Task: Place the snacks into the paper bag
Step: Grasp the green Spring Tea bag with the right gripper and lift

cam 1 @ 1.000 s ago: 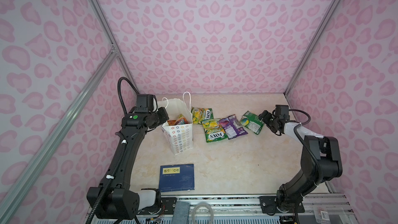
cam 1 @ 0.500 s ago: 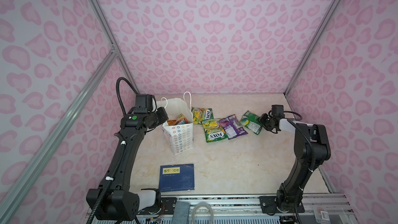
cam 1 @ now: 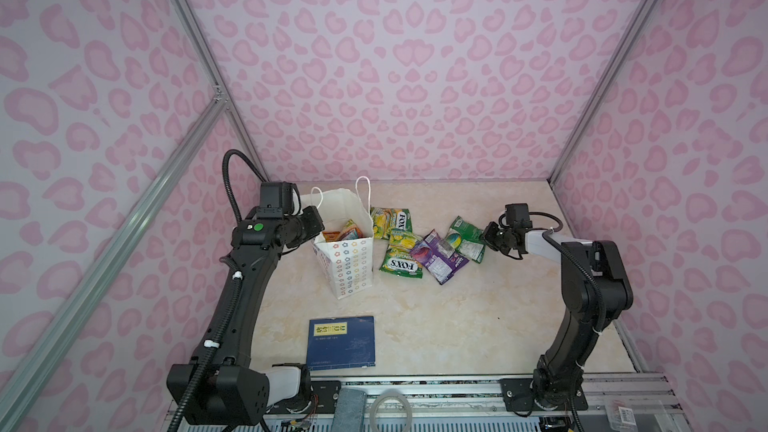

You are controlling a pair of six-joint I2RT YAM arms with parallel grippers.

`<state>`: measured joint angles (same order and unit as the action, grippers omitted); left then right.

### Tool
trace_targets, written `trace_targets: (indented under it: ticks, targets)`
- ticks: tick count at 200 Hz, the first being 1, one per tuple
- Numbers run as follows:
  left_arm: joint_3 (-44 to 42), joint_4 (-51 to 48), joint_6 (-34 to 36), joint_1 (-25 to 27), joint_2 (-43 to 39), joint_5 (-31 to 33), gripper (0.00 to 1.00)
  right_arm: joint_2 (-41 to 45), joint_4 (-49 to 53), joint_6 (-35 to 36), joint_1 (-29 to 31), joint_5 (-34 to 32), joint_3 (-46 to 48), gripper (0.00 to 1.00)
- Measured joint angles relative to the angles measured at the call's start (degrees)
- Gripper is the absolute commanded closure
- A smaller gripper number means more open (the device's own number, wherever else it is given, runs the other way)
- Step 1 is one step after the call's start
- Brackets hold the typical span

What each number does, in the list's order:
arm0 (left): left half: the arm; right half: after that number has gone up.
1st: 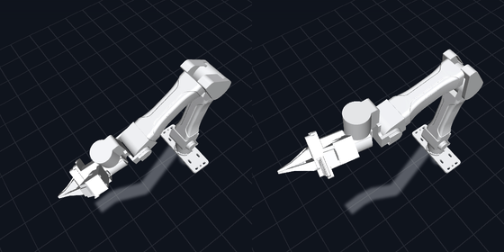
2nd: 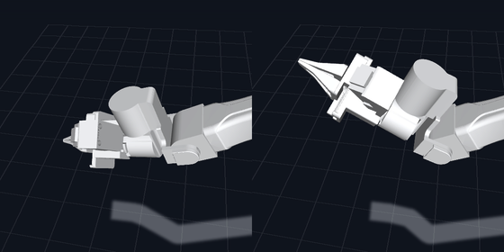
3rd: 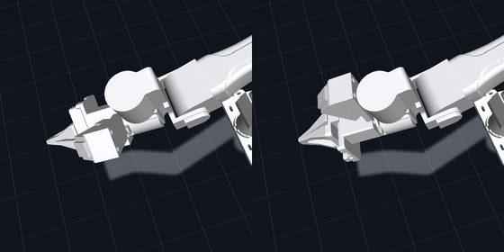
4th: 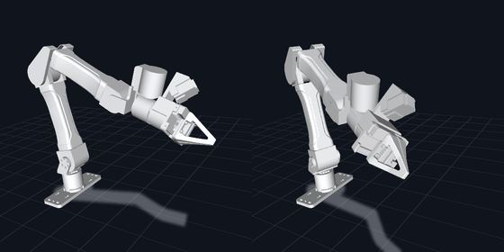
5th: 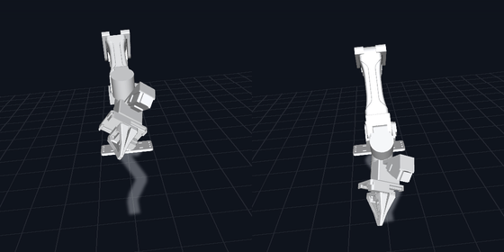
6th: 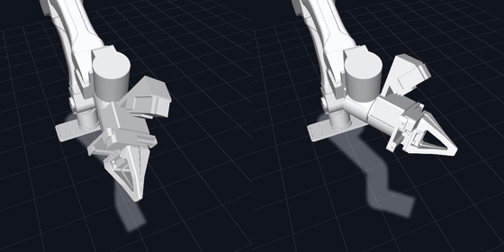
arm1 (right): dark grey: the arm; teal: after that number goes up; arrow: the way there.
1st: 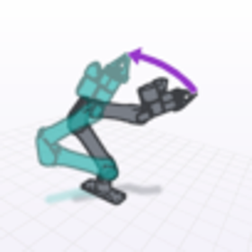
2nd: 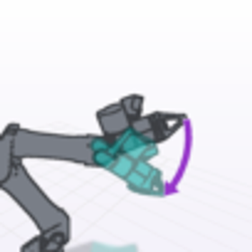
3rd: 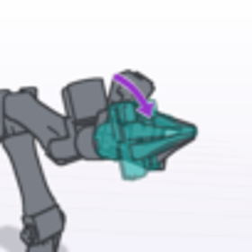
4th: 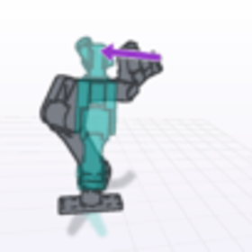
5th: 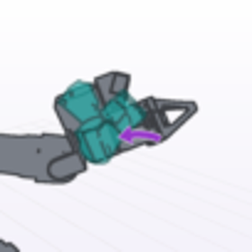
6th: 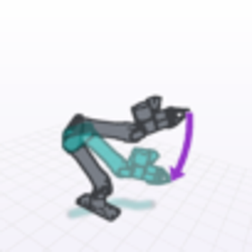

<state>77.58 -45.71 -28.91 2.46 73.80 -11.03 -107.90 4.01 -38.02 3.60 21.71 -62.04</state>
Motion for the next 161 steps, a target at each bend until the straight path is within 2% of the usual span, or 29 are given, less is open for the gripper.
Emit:
trace_targets:
  ticks: [44, 82, 138, 161]
  targets:
    - [0.0, 0.3, 0.0, 0.0, 0.0, -0.5, 0.96, 2.7, 0.6, -2.3, 6.2, 0.9, 2.1, 1.00]
    - [0.0, 0.3, 0.0, 0.0, 0.0, -0.7, 0.96, 5.7, 3.1, -3.4, 6.2, 0.2, -0.1, 1.00]
    - [0.0, 0.3, 0.0, -0.1, 0.0, -1.2, 0.96, 16.0, 11.0, -0.5, 6.9, -5.7, -8.3, 1.00]
    - [0.0, 0.3, 0.0, -0.1, 0.0, -1.6, 0.96, 22.2, 13.7, 1.4, 9.6, -9.4, -11.9, 1.00]
